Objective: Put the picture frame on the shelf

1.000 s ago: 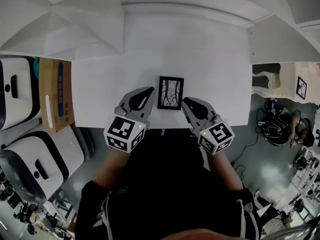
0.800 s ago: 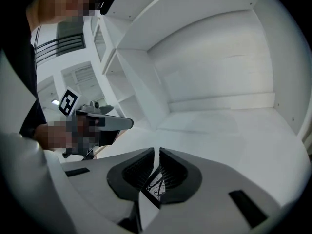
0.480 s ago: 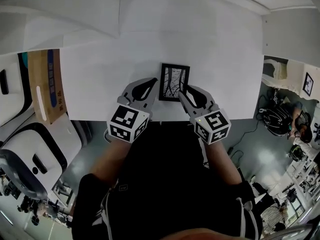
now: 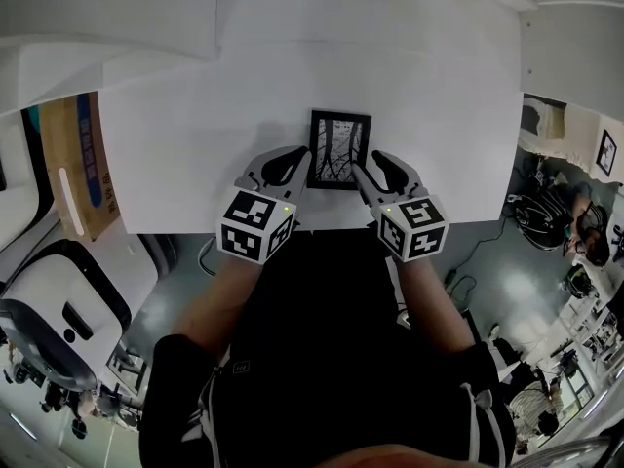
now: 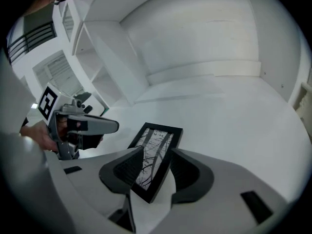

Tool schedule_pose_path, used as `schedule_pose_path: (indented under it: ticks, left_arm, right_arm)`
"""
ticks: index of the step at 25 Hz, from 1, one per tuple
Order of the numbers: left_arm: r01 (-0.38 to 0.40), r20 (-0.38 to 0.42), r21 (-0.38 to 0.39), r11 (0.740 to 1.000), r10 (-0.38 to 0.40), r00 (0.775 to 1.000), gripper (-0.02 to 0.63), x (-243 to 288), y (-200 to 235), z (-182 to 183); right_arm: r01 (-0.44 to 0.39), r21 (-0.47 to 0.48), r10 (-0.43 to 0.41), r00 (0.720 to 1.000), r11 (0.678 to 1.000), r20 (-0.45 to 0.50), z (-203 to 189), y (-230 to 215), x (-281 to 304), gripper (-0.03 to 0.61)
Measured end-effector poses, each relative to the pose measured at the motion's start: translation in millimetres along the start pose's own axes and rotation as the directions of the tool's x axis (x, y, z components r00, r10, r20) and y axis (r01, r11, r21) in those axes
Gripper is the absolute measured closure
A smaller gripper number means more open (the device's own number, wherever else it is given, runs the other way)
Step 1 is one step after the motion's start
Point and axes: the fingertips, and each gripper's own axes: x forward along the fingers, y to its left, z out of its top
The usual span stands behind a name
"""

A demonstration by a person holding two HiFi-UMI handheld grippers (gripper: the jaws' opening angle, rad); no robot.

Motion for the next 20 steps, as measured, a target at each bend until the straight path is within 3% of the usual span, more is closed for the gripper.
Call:
schedule_pose_path:
  ticks: [11, 15, 20]
  left_arm:
    - [-0.044, -0.057, -0.03, 0.999, 0.042, 0.997, 0.606, 16, 7, -27]
    - [-0.045, -0.059, -0.04, 0.998, 0.043, 0.997, 0.606, 19, 5, -31]
    - [-0.045, -0.043, -0.034, 0.998, 0.044, 0.998, 0.606, 17, 0, -26]
  right_arm:
    - [0.023, 0.115, -0.014, 0.997, 0.993, -0.073, -23, -9, 24, 0.411]
    - [0.057, 0.091, -0.049, 0.995, 0.994, -0.089, -26, -14, 27, 0.413]
    - [0.043, 0.093, -0.037, 0.997, 0.995, -0.072, -27, -20, 24, 0.468]
